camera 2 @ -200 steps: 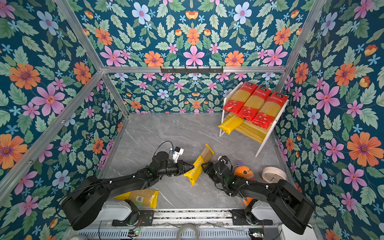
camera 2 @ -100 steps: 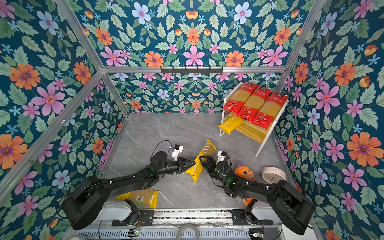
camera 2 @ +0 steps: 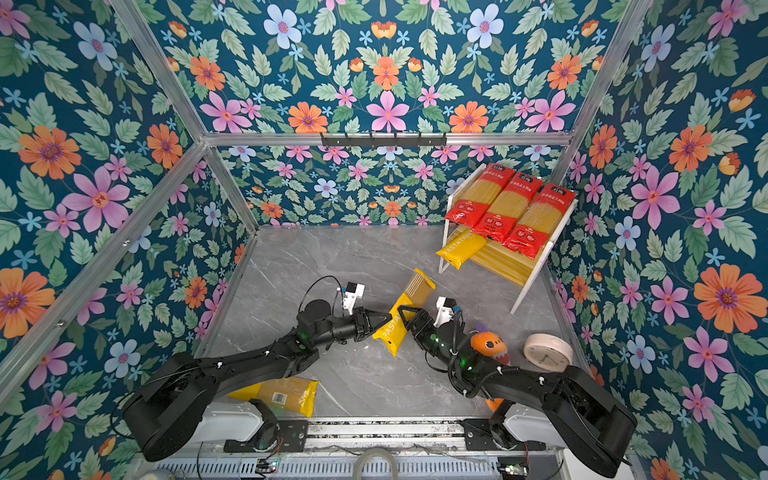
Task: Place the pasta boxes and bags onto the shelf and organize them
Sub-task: 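Tilt the held yellow bag toward the shelf with both grippers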
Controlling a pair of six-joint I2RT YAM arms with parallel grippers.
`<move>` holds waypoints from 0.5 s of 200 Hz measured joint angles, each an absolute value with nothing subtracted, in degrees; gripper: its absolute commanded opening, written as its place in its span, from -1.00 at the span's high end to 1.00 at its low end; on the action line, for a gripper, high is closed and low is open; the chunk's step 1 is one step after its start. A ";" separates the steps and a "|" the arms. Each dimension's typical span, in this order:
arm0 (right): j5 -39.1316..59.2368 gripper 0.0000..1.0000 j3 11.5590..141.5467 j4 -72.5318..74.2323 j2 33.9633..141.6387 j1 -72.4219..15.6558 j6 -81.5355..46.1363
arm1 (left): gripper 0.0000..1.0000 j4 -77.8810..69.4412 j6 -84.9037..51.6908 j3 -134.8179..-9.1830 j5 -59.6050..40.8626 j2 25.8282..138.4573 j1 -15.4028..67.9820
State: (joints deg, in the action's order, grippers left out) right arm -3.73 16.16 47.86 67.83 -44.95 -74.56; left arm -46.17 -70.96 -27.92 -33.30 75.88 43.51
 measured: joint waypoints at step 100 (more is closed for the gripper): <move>-7.70 0.05 15.97 42.11 57.65 -44.84 -67.00 | 1.00 -53.82 -72.29 -26.50 -33.39 76.88 43.51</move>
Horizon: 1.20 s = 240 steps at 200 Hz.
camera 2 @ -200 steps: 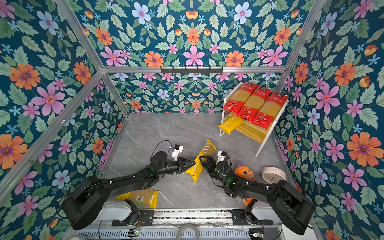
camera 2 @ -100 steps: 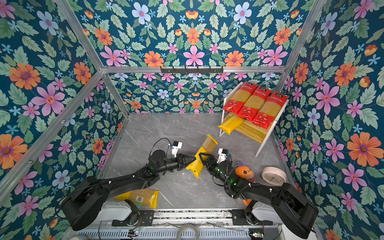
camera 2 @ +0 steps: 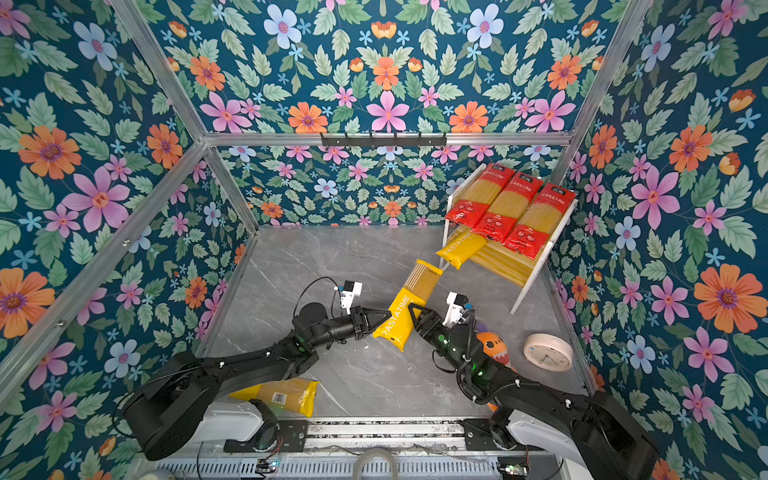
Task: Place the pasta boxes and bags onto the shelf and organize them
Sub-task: 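Tilt the held yellow bag toward the shelf with both grippers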
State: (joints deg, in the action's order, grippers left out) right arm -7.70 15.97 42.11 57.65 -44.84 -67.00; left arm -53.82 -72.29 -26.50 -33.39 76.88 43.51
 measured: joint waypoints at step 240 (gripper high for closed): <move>-1.65 0.91 23.51 36.82 57.84 -44.80 -57.21 | -0.20 -71.46 -78.08 -26.92 -42.85 89.21 41.71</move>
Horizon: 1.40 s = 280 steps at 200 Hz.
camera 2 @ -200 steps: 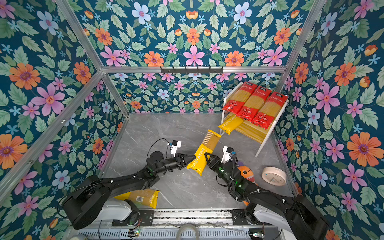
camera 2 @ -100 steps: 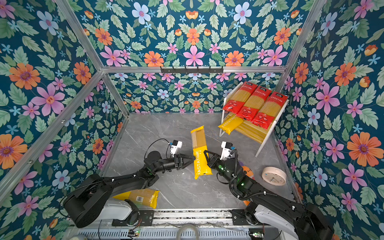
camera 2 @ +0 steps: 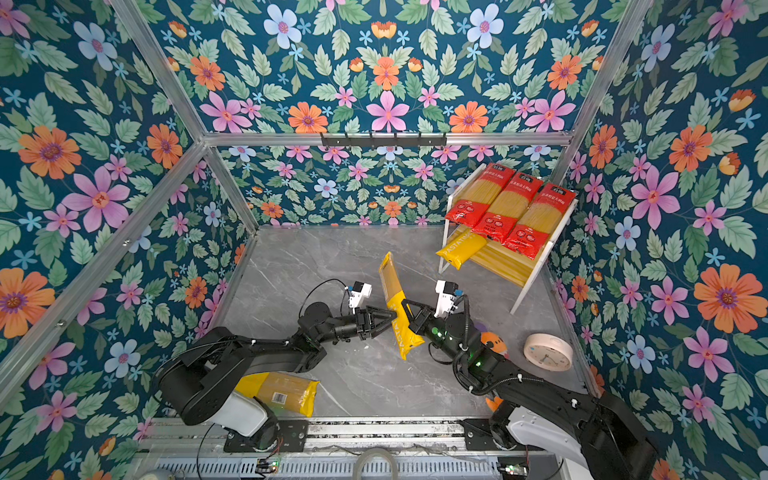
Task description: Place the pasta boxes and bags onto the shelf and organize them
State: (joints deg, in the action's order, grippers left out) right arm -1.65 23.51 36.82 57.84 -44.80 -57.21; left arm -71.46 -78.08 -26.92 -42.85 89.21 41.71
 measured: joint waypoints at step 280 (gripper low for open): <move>-13.65 0.98 23.73 42.13 59.00 -52.27 -67.88 | -0.55 -90.43 -81.06 -26.22 -30.83 97.01 45.19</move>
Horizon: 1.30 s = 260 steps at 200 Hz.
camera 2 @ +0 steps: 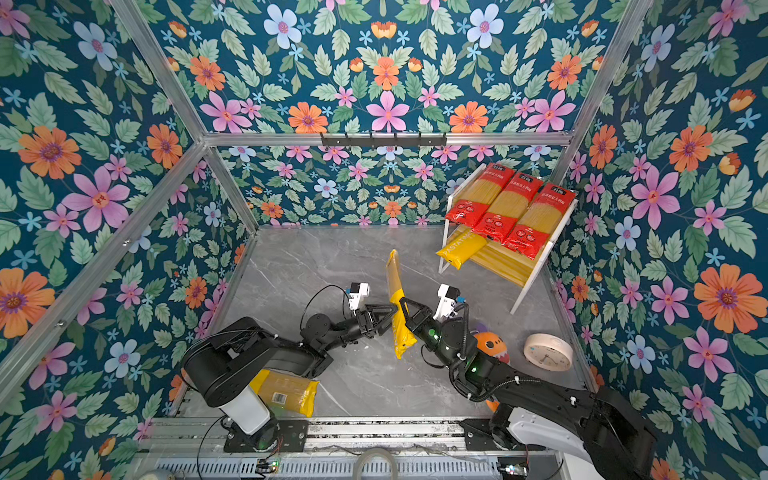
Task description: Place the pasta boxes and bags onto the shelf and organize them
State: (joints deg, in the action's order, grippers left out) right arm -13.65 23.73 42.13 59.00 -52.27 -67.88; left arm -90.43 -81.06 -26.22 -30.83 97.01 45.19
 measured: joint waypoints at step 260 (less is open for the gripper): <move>-10.68 -0.17 18.57 3.38 30.48 -53.91 -64.55 | 0.91 -78.19 -82.30 -42.94 -36.86 101.58 44.14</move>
State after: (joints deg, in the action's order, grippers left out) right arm -10.68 18.57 3.38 30.48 -53.91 -64.55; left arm -78.19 -82.30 -42.94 -36.86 101.58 44.14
